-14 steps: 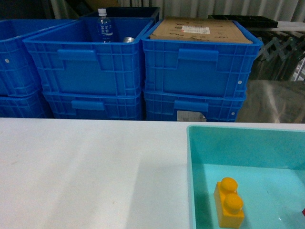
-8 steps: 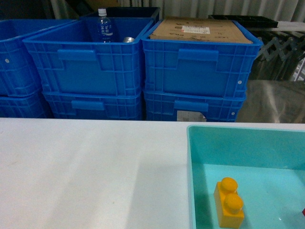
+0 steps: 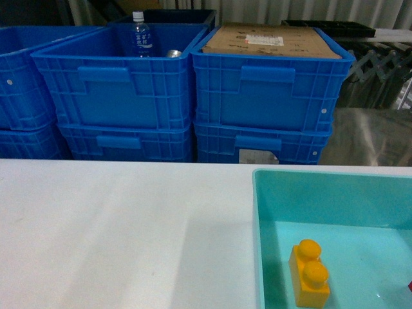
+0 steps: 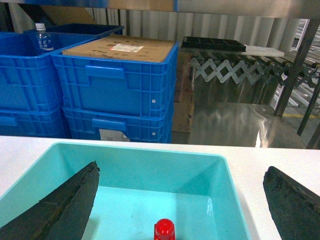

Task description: Pick red block from blue box to shelf

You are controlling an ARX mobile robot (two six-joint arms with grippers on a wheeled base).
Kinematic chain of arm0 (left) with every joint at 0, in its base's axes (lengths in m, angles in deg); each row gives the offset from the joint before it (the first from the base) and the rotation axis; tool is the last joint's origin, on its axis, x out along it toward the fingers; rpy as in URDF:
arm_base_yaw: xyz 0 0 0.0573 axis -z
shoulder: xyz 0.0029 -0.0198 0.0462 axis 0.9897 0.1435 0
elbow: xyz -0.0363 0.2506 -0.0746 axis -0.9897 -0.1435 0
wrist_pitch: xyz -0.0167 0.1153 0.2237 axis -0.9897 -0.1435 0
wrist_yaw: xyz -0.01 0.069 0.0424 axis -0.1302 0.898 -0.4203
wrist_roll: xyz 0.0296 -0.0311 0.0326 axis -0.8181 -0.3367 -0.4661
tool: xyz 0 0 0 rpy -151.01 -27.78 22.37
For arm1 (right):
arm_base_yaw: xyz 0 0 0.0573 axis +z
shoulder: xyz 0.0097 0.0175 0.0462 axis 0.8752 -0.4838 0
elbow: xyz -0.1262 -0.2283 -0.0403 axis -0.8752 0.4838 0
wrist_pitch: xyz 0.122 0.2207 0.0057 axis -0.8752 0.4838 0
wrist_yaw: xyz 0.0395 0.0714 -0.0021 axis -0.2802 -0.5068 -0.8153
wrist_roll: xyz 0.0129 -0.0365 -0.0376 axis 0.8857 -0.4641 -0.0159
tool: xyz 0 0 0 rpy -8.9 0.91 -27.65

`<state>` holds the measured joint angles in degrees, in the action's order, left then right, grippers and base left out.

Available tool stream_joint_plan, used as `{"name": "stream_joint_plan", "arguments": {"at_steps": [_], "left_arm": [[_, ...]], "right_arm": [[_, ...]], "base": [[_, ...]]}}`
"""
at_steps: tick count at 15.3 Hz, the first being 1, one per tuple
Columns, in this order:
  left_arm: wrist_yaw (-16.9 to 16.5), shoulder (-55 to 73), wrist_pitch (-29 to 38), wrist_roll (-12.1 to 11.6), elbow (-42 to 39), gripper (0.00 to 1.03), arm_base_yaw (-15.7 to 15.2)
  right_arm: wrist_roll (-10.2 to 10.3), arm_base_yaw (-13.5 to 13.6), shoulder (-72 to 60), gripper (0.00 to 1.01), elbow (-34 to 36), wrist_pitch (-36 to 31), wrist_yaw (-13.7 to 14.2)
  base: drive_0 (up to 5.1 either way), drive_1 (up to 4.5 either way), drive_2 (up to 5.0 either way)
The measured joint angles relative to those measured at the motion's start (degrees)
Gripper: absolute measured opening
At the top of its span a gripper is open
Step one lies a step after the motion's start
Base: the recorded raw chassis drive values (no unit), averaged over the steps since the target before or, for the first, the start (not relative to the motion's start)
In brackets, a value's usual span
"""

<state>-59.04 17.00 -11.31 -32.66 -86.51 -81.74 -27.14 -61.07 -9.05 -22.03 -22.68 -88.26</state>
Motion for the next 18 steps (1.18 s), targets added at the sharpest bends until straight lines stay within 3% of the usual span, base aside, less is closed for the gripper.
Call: {"name": "stream_joint_plan", "arguments": {"at_steps": [3, 4, 18], "left_arm": [[0.0, 0.0, 0.0, 0.02, -0.02, 0.9, 0.0], [0.02, 0.0, 0.0, -0.02, 0.0, 1.0, 0.0], [0.0, 0.0, 0.0, 0.0, -0.02, 0.98, 0.0]], "right_arm": [[0.0, 0.0, 0.0, 0.98, 0.0, 0.0, 0.0], [-0.02, 0.0, 0.0, 0.98, 0.0, 0.0, 0.02], [0.0, 0.0, 0.0, 0.98, 0.0, 0.0, 0.0]], "base": [[0.0, 0.0, 0.0], [0.0, 0.0, 0.0], [0.0, 0.0, 0.0]]}}
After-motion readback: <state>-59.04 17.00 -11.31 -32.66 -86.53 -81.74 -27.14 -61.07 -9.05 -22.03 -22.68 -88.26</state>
